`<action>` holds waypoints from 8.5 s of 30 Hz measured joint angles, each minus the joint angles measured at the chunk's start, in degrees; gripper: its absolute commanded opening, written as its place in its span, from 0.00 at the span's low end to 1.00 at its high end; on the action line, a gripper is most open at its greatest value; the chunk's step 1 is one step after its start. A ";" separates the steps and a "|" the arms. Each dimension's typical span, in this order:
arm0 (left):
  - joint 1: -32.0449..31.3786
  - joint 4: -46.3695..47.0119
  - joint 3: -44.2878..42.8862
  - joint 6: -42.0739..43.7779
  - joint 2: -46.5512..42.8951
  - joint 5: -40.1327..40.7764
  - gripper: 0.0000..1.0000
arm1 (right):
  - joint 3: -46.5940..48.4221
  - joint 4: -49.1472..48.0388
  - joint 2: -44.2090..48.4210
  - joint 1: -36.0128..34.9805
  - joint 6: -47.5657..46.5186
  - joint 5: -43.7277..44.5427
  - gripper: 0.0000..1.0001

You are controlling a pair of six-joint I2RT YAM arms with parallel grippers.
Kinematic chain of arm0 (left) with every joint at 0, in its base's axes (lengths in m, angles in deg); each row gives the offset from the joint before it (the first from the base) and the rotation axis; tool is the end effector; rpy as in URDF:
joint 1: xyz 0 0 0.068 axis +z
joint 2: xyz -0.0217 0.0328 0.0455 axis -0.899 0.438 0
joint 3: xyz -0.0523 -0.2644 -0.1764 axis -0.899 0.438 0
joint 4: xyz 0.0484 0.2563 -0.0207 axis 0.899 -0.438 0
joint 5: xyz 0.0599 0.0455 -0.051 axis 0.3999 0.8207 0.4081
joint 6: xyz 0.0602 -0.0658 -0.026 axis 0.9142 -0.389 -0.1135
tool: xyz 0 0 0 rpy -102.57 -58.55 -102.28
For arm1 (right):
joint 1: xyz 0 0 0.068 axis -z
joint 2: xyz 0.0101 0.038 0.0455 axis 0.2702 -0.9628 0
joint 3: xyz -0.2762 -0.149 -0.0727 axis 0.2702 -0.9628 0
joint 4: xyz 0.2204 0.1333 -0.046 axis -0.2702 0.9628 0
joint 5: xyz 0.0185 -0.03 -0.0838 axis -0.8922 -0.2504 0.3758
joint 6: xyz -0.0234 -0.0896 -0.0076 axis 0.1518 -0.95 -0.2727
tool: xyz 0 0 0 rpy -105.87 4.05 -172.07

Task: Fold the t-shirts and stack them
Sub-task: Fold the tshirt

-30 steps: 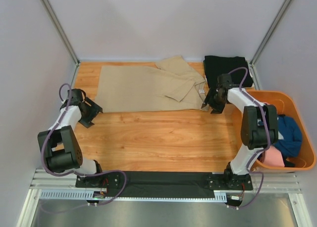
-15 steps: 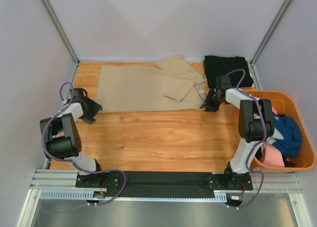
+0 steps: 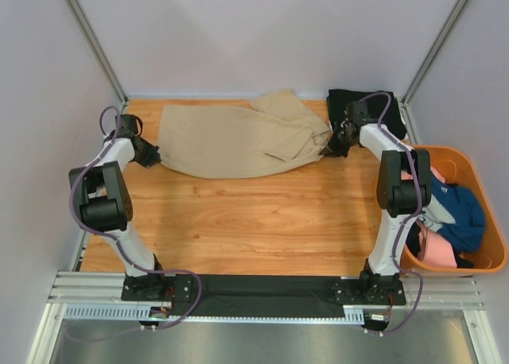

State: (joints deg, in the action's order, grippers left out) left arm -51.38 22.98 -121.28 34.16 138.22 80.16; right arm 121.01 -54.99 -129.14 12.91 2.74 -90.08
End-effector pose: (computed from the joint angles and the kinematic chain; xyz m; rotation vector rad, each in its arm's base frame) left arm 0.4013 0.0859 0.1893 -1.3448 2.2751 -0.2824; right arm 0.4589 0.0469 0.1765 0.5583 2.6996 0.5702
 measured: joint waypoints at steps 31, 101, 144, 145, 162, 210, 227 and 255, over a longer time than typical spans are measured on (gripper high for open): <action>13.14 -19.78 28.92 2.19 -46.86 -3.54 0.99 | -48.22 -0.63 45.59 1.36 7.41 1.64 0.80; -4.46 -21.86 -21.88 24.76 -1.05 9.01 0.81 | 59.12 -15.58 -45.53 -5.60 11.69 -8.52 0.00; -6.40 -18.62 -48.89 32.87 33.09 3.78 0.00 | 52.96 -24.76 -44.81 -4.92 15.72 -17.75 0.00; -6.58 -18.97 -48.96 32.79 33.09 3.65 0.00 | 52.96 -24.72 -44.74 -4.92 15.41 -18.08 0.00; -6.23 -18.95 -25.11 27.96 7.82 4.44 0.00 | 13.33 -22.16 -3.21 -5.49 5.84 -18.47 0.00; -0.13 -17.66 8.52 26.05 -24.50 10.21 0.89 | -49.05 -18.97 53.59 -6.05 8.24 0.74 0.73; -17.20 -18.40 6.16 20.79 -14.99 12.22 0.77 | -33.75 -14.80 28.96 -18.86 9.51 8.26 0.69; -35.19 -13.05 21.18 9.46 -15.80 -6.54 0.65 | 59.56 20.41 -35.43 -19.12 -0.09 11.56 0.65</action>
State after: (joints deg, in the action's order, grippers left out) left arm -86.57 9.93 -100.10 43.62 122.42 73.62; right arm 180.57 -34.58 -164.57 -6.21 2.65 -78.51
